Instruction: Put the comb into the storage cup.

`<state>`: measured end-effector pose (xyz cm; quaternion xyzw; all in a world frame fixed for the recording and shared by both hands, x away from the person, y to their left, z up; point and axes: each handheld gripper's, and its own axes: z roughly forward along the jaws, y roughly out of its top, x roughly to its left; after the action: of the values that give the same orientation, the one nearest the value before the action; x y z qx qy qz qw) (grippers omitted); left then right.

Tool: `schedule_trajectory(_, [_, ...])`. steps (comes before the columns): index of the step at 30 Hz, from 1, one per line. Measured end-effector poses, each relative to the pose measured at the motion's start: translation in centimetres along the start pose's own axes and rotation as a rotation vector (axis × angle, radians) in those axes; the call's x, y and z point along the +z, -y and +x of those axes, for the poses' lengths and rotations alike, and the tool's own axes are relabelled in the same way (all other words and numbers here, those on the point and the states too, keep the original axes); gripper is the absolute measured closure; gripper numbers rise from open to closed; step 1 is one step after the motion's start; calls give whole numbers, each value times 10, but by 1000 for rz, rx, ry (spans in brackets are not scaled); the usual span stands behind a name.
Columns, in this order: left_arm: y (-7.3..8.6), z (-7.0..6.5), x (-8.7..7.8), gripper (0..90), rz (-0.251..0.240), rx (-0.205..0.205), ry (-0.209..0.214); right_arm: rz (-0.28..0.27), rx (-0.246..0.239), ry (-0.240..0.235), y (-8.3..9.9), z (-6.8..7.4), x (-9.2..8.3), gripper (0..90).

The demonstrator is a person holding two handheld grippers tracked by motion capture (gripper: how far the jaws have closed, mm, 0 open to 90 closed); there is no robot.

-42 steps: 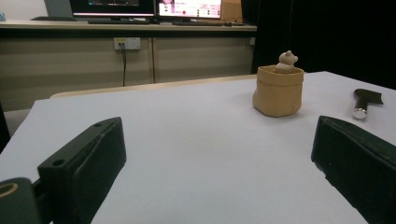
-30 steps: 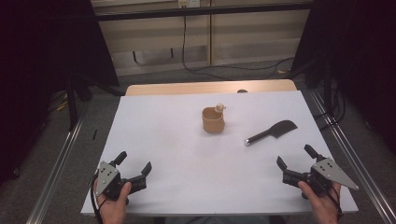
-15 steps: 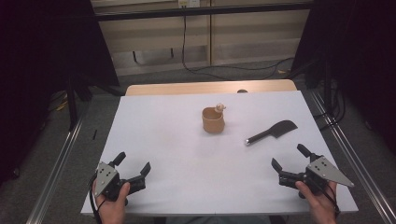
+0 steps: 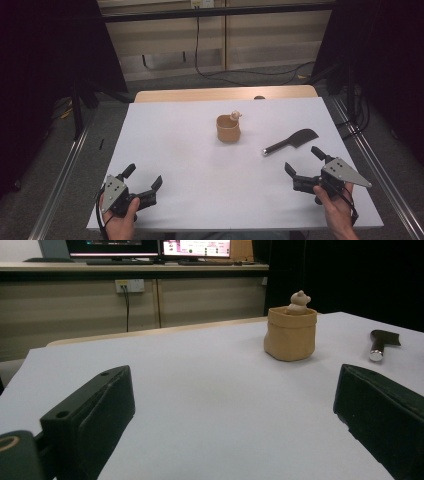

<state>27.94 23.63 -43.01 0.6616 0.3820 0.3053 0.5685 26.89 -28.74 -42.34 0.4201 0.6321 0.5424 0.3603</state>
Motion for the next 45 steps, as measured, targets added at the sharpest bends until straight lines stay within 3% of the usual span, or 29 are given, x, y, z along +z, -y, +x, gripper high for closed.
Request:
schedule_trajectory(5, [-2,3,-2,31,-17,-23,-1,17,7,-32,-3,0,10,0])
schedule_trajectory(8, [-2,3,-4,32,-23,-4,-18,14,4,-27,-5,2,15,6])
schedule_trajectory(12, [-1,2,-1,31,-17,-14,-11,1,10,-21,-10,3,20,7])
schedule_trajectory(20, [-2,-3,-1,31,-15,-2,7,-26,36,-68,-15,3,34,11])
schedule_trajectory(28, [-2,-1,0,31,-9,-1,10,-26,12,-88,-22,1,48,11])
schedule_trajectory(33, [-1,1,2,31,-11,-9,-3,-11,6,-82,-23,-3,60,29])
schedule_trajectory(45, [-1,-2,3,30,0,0,12,41,-14,-58,-27,-9,92,105])
